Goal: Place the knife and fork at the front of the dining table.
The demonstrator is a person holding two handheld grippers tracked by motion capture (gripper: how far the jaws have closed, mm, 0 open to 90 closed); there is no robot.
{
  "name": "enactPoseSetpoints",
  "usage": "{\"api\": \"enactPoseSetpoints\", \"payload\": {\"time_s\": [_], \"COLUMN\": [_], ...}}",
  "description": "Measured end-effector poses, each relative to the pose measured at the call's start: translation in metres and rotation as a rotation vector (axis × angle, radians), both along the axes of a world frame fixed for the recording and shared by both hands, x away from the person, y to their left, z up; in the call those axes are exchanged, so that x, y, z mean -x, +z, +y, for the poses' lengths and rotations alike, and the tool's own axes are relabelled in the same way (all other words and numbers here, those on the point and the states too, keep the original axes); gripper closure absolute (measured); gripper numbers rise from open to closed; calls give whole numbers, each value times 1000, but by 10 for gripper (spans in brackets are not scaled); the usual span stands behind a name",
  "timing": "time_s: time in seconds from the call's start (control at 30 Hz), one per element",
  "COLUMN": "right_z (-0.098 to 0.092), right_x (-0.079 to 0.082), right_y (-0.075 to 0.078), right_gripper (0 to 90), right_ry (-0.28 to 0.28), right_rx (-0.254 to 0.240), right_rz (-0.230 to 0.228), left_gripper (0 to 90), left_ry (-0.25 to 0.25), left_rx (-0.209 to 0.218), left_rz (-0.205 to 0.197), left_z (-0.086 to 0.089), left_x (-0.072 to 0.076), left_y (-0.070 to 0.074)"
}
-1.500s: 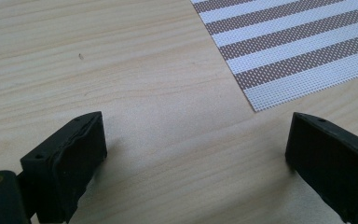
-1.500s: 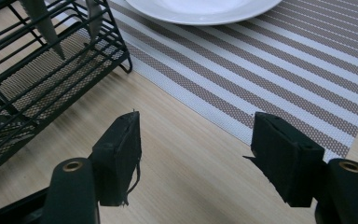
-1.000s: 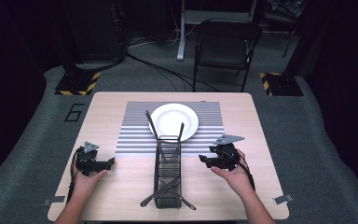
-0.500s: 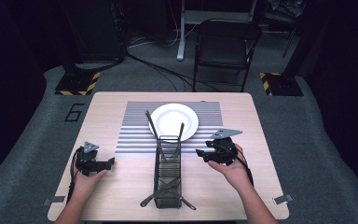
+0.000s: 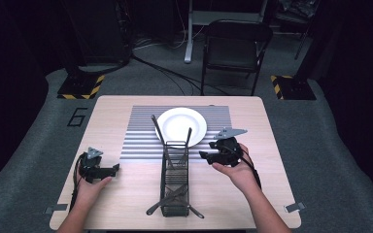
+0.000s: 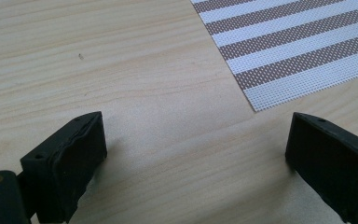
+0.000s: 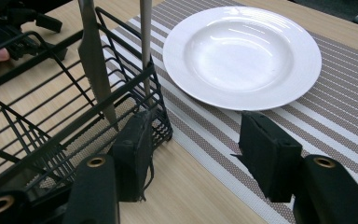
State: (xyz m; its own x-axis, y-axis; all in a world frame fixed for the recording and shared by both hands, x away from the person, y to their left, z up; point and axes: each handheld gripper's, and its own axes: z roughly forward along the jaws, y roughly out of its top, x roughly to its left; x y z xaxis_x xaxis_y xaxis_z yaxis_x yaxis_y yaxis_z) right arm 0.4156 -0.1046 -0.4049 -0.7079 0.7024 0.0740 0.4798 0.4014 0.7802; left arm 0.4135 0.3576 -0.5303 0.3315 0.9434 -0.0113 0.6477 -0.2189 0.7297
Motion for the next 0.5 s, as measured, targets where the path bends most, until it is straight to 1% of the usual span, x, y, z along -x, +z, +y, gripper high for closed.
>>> {"api": "enactPoseSetpoints", "payload": {"time_s": [0.1, 0.17, 0.2, 0.33, 0.5], "right_z": [2, 5, 7, 11, 17], "right_x": [-1, -4, -3, -6, -10], "right_y": [2, 5, 7, 10, 13], "right_gripper": [448, 451, 452, 473, 487], "right_ry": [1, 13, 5, 19, 29], "right_rx": [-6, -7, -11, -17, -28], "right_rz": [4, -3, 8, 3, 17], "left_gripper": [50, 50, 50, 50, 50], "left_ry": [0, 0, 0, 0, 0], "left_rx": [0, 0, 0, 0, 0], "left_rz": [0, 0, 0, 0, 0], "left_z": [0, 0, 0, 0, 0], "left_x": [0, 0, 0, 0, 0], "left_y": [0, 0, 0, 0, 0]}}
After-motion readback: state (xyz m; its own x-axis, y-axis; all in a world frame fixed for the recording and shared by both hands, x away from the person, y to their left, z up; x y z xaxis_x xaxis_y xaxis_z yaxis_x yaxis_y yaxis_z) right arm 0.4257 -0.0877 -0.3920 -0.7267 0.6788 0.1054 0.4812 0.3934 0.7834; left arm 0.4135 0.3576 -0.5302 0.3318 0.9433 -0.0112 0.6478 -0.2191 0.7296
